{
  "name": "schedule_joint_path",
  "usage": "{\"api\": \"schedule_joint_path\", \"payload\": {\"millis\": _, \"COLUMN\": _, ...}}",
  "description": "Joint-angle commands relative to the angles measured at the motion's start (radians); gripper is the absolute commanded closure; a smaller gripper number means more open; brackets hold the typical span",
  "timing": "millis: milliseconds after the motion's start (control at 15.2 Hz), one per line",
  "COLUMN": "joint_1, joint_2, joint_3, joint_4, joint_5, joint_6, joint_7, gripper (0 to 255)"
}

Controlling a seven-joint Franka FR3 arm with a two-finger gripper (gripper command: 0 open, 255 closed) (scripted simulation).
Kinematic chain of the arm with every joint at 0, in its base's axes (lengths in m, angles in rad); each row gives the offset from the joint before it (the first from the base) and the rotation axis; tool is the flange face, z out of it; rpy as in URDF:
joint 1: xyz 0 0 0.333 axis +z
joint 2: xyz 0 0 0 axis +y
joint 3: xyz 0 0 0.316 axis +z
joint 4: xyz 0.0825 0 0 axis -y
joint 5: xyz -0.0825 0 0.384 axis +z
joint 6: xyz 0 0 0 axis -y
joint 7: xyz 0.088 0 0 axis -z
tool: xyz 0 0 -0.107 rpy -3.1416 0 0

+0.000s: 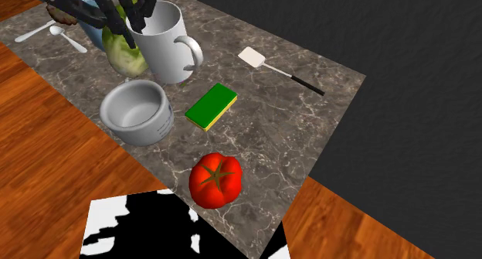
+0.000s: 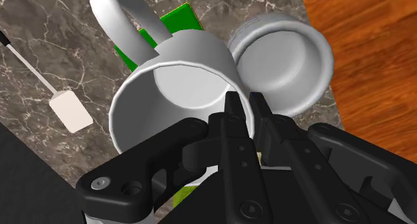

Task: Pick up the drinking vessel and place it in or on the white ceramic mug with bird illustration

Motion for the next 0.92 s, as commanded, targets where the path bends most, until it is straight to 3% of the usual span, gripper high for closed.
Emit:
{"api": "schedule_joint_path", "payload": {"millis": 0, "joint_1": 0.019, "joint_2": 0.013, "joint_3": 0.041, "joint_4": 0.015, "joint_5": 0.023, "joint_6": -0.002, "joint_7": 0.049, "gripper": 255}}
{"api": "schedule_joint_path", "payload": {"millis": 396, "joint_1": 0.073, "joint_2": 0.09, "joint_3": 0.168, "joint_4": 0.092, "joint_5": 0.086, "joint_6": -0.002, "joint_7": 0.199, "gripper": 255}}
{"api": "schedule_joint_path", "payload": {"millis": 858, "joint_1": 0.075, "joint_2": 0.087, "joint_3": 0.171, "joint_4": -0.004, "joint_5": 0.089, "joint_6": 0.091, "joint_7": 0.199, "gripper": 255}}
